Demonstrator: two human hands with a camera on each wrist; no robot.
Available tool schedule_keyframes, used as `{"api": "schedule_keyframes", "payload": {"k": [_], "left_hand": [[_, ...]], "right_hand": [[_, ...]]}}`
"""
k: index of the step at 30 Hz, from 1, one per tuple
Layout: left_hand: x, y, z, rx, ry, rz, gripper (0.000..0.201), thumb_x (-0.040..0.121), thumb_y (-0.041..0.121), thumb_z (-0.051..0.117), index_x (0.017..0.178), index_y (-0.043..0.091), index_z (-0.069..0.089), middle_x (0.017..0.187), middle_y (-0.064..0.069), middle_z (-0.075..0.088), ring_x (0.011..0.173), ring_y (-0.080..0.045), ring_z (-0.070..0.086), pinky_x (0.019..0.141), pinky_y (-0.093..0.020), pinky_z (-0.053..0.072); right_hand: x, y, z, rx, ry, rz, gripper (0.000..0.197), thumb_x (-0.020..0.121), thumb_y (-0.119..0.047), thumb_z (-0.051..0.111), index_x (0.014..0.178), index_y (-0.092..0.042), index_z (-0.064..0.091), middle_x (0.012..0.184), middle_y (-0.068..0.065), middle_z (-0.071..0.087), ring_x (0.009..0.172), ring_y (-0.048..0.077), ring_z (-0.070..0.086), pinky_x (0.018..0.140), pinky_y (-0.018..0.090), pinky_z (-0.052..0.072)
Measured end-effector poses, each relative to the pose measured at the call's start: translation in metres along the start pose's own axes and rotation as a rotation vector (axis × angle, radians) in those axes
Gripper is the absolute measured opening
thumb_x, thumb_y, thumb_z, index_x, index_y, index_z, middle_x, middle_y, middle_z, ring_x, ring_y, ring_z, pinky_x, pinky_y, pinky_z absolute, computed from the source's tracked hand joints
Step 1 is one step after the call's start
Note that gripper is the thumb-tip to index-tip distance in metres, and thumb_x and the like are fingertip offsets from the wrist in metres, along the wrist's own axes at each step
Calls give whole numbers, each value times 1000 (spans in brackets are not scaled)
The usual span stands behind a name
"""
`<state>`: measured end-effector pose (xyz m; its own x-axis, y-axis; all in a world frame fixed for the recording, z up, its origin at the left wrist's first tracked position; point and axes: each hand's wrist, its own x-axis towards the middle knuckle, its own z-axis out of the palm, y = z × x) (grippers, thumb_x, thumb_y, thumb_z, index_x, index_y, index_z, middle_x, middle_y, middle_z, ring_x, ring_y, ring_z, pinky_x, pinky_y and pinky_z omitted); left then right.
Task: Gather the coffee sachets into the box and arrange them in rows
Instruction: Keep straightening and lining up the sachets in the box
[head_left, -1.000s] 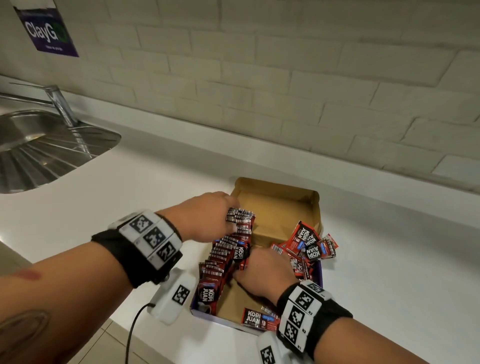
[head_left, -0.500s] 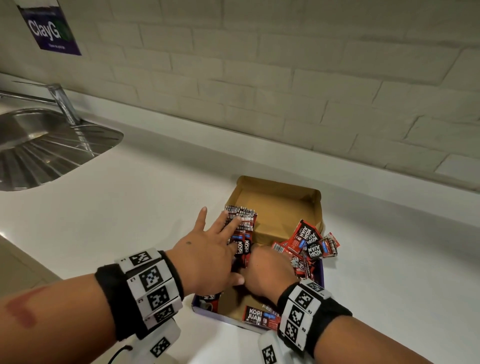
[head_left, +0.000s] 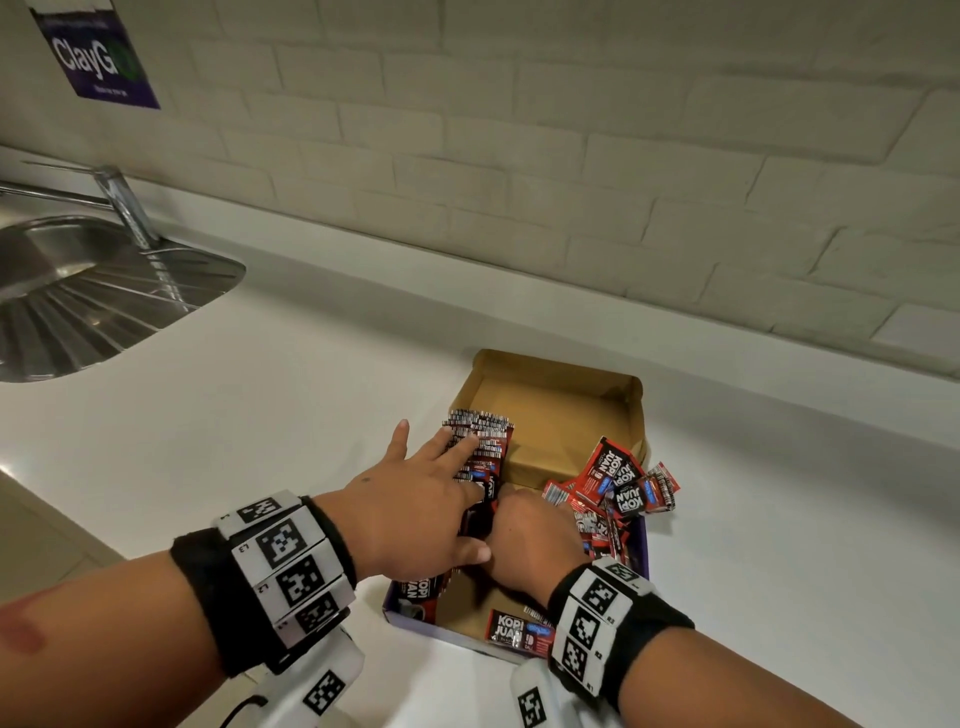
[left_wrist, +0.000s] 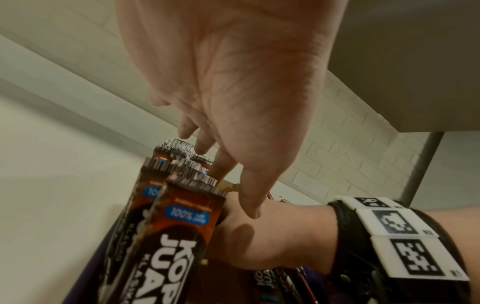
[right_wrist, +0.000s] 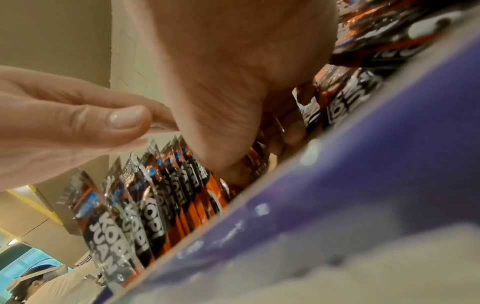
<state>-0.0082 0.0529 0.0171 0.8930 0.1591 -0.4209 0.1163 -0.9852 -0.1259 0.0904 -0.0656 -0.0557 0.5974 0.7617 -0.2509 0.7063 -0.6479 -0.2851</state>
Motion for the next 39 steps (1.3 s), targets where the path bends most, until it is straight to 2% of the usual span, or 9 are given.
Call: {"api": "schedule_keyframes", "payload": {"k": [3,8,12,17,20,26,30,39], "left_hand": [[-1,1,-1,-6,8,0,72,93,73,35,151,31,37,168,-7,-9,154,-28,-12,119,-65,-6],[-3,3,0,19,26,-42,71,95,71,35,144,21,48,168,-9,-5,154,-29,-8,119,-65,-5],[-4,4,1,29,29,-77,73,96,69,34,144,16,46,168,-10,-6,155,-31,-6,119,-66,-4],[-3,7,2,18,40,-30,68,96,69,34,149,26,41,168,-9,-8,154,-31,-9,119,-66,-7],[-1,8,2,13,48,-23,67,96,69,35,149,28,41,168,-9,-8,154,-31,-11,118,-66,-9],[2,7,0,-32,56,-20,63,95,69,37,147,34,42,168,-8,-6,154,-29,-10,118,-65,-10],[3,5,4,-97,47,-9,61,92,69,43,146,41,41,168,-5,-6,154,-28,-8,118,-65,-11],[6,5,8,-110,55,-5,57,92,69,43,144,46,41,168,-3,-8,154,-29,-9,118,-66,-10]], "right_hand": [[-1,0,0,18,0,7,41,90,-37,60,123,-14,53,116,3,65,112,26,62,103,45,40],[-2,1,-1,39,-5,15,36,90,-40,58,117,-17,57,112,3,66,108,27,63,102,45,41],[-1,2,1,37,2,26,32,91,-41,57,115,-19,58,111,2,67,108,26,64,101,46,41],[-3,5,-2,37,6,5,26,94,-34,59,114,-19,58,113,2,66,107,26,64,102,44,42],[-2,4,-2,4,-9,3,32,92,-32,60,120,-18,56,117,3,65,111,26,63,103,44,42],[-1,2,-1,-9,-50,5,49,90,-36,60,132,-13,48,125,6,61,118,28,61,107,46,39],[-2,2,-3,10,-45,-11,50,90,-36,59,133,-13,48,124,5,62,118,27,60,107,46,40],[1,4,-1,28,-62,-1,52,87,-40,59,132,-15,50,122,3,64,116,27,61,103,45,43]]}}
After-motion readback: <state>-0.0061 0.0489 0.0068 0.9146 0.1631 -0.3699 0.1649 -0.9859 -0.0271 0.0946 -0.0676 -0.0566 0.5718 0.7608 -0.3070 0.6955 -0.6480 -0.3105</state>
